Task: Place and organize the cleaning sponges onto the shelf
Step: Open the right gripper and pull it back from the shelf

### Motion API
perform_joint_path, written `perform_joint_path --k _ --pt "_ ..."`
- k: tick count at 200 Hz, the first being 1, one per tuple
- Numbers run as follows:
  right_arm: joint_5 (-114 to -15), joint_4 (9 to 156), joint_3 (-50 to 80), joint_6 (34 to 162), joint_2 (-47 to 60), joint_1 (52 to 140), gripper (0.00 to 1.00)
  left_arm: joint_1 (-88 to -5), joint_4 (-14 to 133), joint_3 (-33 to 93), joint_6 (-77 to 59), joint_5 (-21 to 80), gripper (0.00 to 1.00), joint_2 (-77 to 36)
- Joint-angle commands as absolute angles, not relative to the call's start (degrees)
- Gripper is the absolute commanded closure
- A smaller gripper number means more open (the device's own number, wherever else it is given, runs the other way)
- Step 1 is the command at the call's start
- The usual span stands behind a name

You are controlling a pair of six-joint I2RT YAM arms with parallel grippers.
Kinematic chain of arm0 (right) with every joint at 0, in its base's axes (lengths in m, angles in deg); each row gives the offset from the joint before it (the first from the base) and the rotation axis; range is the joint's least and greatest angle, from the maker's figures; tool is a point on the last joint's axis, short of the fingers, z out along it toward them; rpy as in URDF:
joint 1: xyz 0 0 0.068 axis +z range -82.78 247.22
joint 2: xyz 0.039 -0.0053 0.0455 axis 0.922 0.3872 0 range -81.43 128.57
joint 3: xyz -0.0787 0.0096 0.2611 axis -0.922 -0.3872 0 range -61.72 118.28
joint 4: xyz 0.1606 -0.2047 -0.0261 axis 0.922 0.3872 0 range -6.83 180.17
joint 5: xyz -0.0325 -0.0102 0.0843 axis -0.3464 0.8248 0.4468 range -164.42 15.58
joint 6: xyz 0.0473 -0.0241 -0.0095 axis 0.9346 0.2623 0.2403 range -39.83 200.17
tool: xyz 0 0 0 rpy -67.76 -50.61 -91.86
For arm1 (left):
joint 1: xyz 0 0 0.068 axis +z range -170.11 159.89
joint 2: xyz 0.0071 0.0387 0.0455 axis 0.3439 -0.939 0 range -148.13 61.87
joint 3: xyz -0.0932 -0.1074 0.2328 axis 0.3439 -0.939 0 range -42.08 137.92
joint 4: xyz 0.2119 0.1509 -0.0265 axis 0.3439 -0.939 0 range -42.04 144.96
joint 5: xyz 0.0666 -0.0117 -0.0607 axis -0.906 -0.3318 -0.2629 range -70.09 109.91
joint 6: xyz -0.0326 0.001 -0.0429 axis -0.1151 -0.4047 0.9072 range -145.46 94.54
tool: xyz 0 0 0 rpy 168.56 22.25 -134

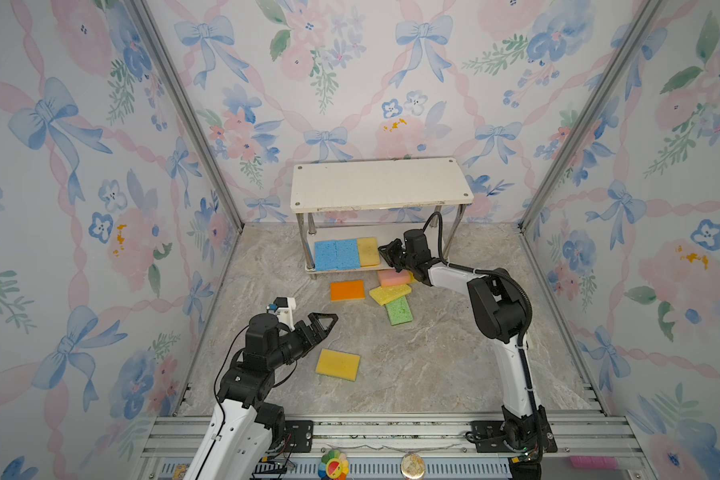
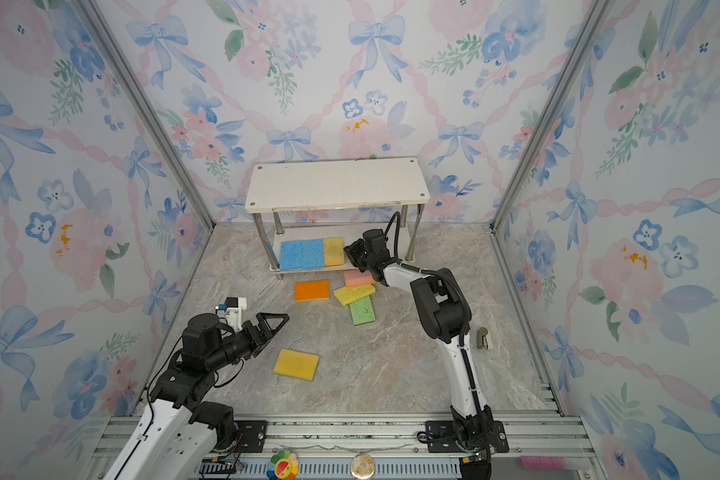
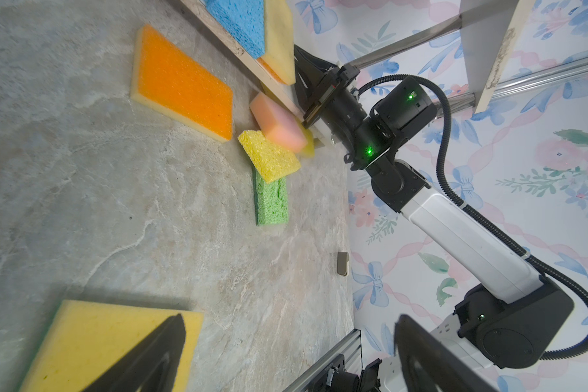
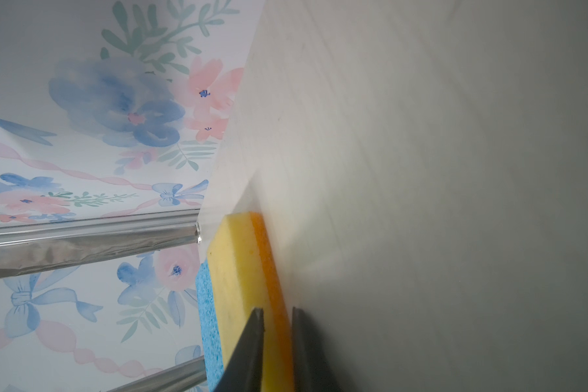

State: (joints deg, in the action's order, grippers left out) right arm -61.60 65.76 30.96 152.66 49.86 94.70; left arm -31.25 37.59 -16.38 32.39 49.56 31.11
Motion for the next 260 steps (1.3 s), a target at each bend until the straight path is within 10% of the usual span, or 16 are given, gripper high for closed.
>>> perform_joint_path --k 1,124,260 --pt "-62.8 67.6 29.9 152.1 49.4 94.5 0.79 -30.7 36.8 -16.6 30.6 50.6 0.02 31.9" --pt "-62.3 65.6 13.7 147.9 33.2 91.7 0.55 -30.0 36.9 -14.6 27.8 47.5 0.02 27.9" --pt "-53.3 104.0 1.5 122.5 14.3 91.0 0.48 -30.0 43.9 -18.4 32.4 44.5 0.02 25.7"
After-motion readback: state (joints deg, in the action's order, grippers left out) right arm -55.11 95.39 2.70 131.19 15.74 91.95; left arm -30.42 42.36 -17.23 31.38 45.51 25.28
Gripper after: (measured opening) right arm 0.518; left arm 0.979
